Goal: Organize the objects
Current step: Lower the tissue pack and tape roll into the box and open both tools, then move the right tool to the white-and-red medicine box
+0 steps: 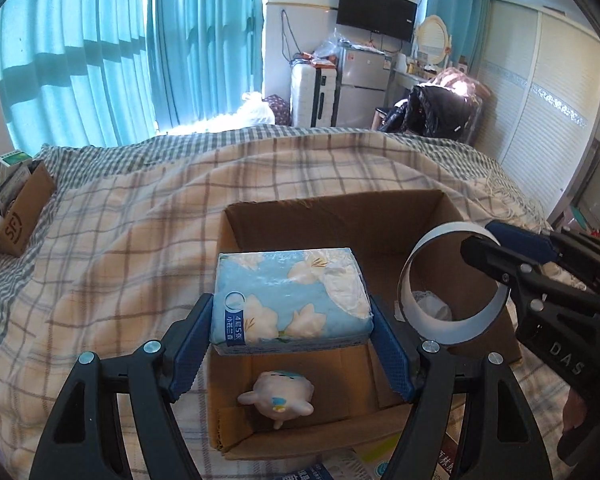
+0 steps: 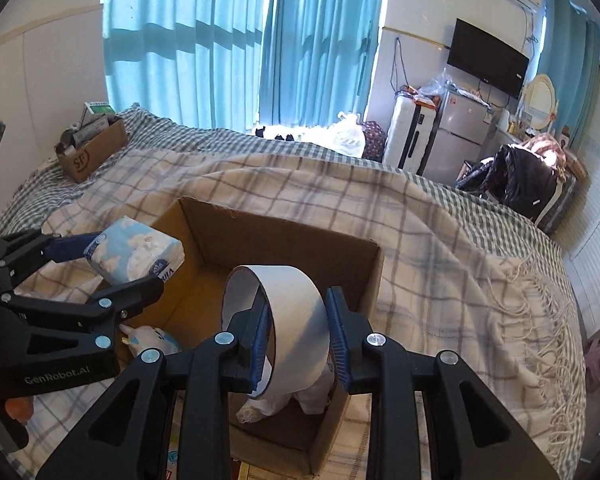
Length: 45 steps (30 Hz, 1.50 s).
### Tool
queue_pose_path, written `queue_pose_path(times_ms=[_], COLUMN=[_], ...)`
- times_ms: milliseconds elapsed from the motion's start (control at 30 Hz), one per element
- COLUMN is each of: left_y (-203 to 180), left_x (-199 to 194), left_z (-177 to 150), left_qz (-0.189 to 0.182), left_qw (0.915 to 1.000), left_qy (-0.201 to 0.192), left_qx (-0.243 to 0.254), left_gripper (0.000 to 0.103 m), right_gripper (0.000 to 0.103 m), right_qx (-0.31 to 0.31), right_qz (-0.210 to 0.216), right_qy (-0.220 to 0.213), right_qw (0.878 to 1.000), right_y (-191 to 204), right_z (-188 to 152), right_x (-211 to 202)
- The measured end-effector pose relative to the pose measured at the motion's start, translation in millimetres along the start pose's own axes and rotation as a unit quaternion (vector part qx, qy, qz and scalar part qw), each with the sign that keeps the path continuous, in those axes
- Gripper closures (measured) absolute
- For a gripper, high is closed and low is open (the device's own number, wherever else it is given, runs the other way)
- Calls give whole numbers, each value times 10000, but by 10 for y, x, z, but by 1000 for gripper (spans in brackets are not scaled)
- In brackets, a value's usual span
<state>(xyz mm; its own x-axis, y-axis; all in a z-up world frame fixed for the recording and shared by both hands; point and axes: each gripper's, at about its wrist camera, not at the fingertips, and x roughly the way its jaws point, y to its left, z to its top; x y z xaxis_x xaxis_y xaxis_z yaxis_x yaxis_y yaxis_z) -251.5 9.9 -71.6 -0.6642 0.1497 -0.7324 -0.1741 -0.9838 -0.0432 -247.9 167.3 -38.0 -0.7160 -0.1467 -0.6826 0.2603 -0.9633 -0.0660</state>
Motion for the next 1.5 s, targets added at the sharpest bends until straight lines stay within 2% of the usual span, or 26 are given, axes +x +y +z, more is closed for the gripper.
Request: queue_pose_path(times_ms=[33,67,100,133,233,300,367,400,467,533,700,767,833,900,1000,1200,1367,1500], left_y=[-12,-14,-13,-15,21,42,61,59,80,119,216,253,279,311,320,278,217,156], left_x=[-15,-38,-70,-114,-295,-416,-586,-664,-819,-936,-1148,-1169,-1135,-1055,-940,-815,-899,-1008], left_z=[-11,-20,-24,-21,-4,23,41,46,44,25,-69,-135,-197,-263,-350,-571,-819,-1054], left_qz=[-9,-5,18,62,102,141,206,207,260,273,225,257,280,312,284,388,292,294], left_qw=[10000,10000,10000,10000,9998,9997,9992,9991,9986,9982,9972,9970,9973,9975,9978,9983,9987,9988], left_qy=[-7,-15,-37,-70,-195,-210,-316,-359,-426,-458,-485,-479,-418,-324,-241,-137,-147,-164], left_qx=[8,15,19,23,-6,-63,-122,-132,-184,-276,-526,-544,-538,-543,-551,-408,-388,-354], left_gripper=[23,20,14,10,8,4,4,3,2,2,2,2,2,2,2,2,2,2], right_gripper=[58,37,30,30,29,21,20,16,9,9,9,9,9,9,9,9,9,9], right_qx=[51,97,150,196,281,317,357,348,249,91,262,568,1063,1354,1304,1084,925,459], right_qz=[14,24,57,85,20,-53,-149,-185,-358,-687,-883,-619,92,544,409,214,174,78], right_qy=[-15,-45,-161,-268,-379,-371,-373,-351,-159,29,645,845,1103,1264,1511,1168,724,467], right_qw=[10000,9999,9997,9994,9989,9988,9986,9986,9989,9976,9937,9929,9881,9812,9790,9870,9929,9978], right_y=[-30,-45,-60,-68,-95,-96,-103,-91,-72,-47,-164,-227,-306,-346,-313,-231,-132,123], right_z=[7,17,20,21,56,107,124,136,144,139,19,-73,-168,-253,-355,-525,-627,-789], right_x=[-31,-57,-121,-191,-379,-457,-577,-644,-671,-596,-165,-73,13,82,209,28,-426,-764])
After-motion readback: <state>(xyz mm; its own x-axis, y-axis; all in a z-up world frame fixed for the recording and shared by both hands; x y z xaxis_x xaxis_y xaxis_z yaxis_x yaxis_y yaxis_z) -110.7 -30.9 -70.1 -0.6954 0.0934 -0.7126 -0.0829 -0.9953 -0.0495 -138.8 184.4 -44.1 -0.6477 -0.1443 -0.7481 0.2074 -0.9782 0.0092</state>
